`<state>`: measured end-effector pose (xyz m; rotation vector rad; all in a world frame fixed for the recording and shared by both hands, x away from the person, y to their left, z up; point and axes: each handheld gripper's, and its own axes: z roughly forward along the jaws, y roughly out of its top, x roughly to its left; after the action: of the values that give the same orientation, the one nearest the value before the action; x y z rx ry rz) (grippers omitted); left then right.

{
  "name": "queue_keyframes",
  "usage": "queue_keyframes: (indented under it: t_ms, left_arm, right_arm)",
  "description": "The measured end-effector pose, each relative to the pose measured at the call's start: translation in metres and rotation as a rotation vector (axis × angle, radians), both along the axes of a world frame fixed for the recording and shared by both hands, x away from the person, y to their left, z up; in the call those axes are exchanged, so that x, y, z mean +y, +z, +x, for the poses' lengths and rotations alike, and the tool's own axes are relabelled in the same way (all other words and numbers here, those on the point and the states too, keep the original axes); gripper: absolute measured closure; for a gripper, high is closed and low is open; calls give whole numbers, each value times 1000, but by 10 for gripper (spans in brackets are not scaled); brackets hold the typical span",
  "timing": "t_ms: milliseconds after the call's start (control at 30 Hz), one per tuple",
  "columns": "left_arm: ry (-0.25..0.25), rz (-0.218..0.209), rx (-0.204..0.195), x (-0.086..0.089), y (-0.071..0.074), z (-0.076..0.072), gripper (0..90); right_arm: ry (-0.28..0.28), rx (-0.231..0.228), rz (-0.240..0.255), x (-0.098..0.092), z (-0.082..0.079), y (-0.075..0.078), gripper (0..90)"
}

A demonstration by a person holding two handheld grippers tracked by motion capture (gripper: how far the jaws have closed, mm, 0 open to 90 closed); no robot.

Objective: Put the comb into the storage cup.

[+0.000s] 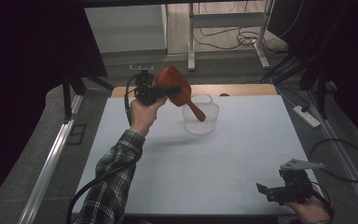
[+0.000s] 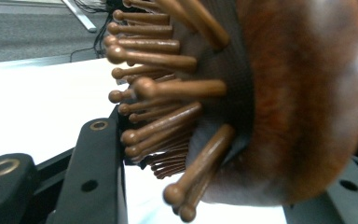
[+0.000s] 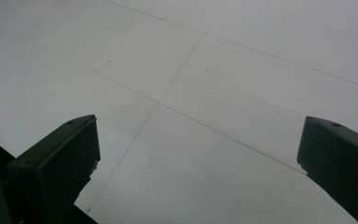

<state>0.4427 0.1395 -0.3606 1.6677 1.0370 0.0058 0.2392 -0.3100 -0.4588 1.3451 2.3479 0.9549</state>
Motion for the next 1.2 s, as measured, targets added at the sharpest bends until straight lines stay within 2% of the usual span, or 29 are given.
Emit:
queue_keyframes:
  t_ms: [300, 600, 1100, 1200]
  left_arm:
    - [22, 7, -3, -4, -3, 9, 512]
    - [22, 43, -8, -17, -8, 15, 512]
    - [38, 48, 8, -32, -30, 22, 512]
    - [40, 60, 8, -36, -35, 23, 512]
  right_arm:
    - [13, 2, -9, 1, 0, 0, 0]
    - [13, 4, -5, 1, 0, 0, 0]
    - [21, 14, -17, 1, 0, -1, 0]
    - [20, 14, -18, 1, 0, -1, 0]
